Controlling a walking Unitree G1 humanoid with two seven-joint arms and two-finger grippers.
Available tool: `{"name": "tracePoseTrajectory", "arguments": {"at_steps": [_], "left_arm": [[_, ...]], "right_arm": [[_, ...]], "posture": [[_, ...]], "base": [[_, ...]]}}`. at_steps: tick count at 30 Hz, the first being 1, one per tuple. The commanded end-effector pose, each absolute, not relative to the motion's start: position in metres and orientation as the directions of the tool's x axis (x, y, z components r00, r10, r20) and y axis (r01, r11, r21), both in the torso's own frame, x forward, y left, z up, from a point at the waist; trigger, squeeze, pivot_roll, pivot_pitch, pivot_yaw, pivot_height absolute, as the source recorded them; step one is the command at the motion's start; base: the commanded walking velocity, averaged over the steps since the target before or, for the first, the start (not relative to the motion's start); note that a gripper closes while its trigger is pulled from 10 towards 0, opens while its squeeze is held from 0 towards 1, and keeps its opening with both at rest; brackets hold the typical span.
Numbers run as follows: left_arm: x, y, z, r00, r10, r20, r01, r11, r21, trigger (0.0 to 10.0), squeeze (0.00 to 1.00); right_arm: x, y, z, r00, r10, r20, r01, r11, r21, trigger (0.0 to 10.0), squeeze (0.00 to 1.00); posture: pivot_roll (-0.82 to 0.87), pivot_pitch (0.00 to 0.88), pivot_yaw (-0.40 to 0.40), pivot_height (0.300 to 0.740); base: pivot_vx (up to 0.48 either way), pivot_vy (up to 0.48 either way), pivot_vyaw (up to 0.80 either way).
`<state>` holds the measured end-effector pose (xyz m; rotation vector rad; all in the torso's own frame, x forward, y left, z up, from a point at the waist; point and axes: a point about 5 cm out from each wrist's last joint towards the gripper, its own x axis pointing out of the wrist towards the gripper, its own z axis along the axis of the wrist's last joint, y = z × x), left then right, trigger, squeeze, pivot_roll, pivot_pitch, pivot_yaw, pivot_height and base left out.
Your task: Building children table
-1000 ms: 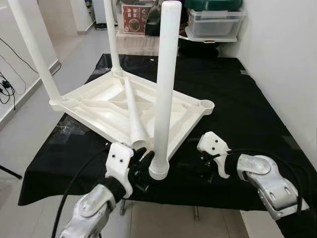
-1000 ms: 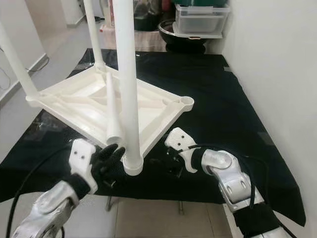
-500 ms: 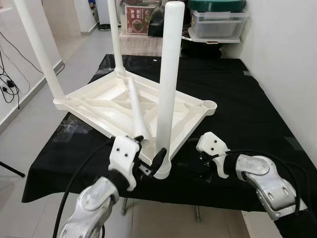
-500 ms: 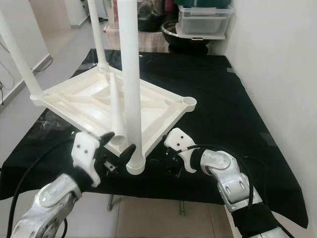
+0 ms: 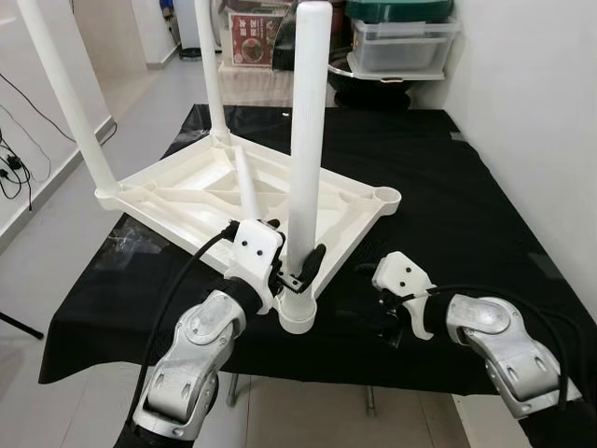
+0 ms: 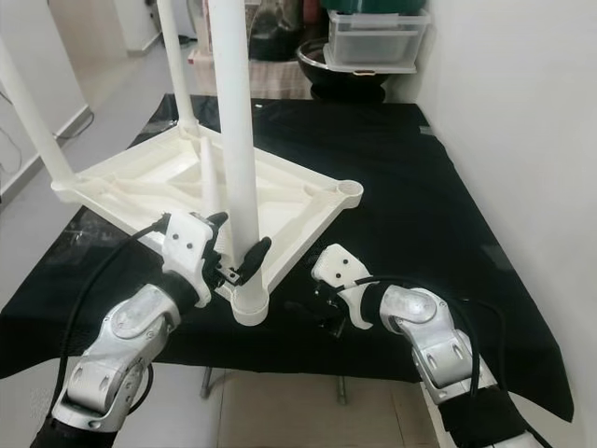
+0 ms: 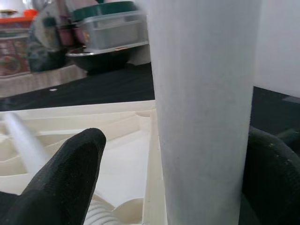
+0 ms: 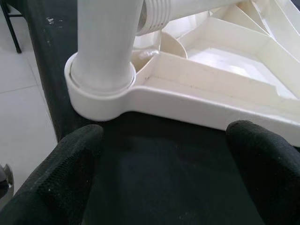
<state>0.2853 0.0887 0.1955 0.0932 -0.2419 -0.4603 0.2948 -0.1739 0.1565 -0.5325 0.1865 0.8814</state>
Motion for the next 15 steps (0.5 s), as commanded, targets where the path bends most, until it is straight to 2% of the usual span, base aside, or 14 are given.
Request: {"name": "tracePoseTrajectory", "arguments": {"at_steps": [1, 4, 8, 15], "left_arm": [[0.29, 0.108, 0.195, 0.912, -0.354, 0.208, 0.326, 0.932, 0.16, 10.0, 0.0], [0.289, 0.126, 0.191, 0.946, -0.261, 0.194, 0.226, 0.957, 0.181, 10.0, 0.0], [0.289, 0.137, 0.187, 0.963, -0.194, 0.187, 0.156, 0.968, 0.197, 10.0, 0.0], [0.288, 0.136, 0.186, 0.967, -0.177, 0.181, 0.141, 0.97, 0.196, 10.0, 0.0]], "right_arm": [[0.292, -0.176, 0.158, 0.626, 0.691, -0.362, -0.776, 0.509, -0.371, 10.0, 0.0], [0.292, -0.177, 0.158, 0.623, 0.69, -0.37, -0.78, 0.505, -0.37, 10.0, 0.0], [0.293, -0.176, 0.158, 0.619, 0.692, -0.371, -0.782, 0.502, -0.37, 10.0, 0.0], [0.293, -0.174, 0.158, 0.61, 0.699, -0.374, -0.789, 0.493, -0.367, 10.0, 0.0]], "posture": [[-0.07, 0.069, -0.052, 0.74], [-0.06, 0.072, -0.056, 0.74], [-0.06, 0.073, -0.06, 0.74], [-0.05, 0.073, -0.061, 0.74]], "base": [[0.0, 0.0, 0.0], [0.0, 0.0, 0.0], [0.0, 0.0, 0.0], [0.0, 0.0, 0.0]]}}
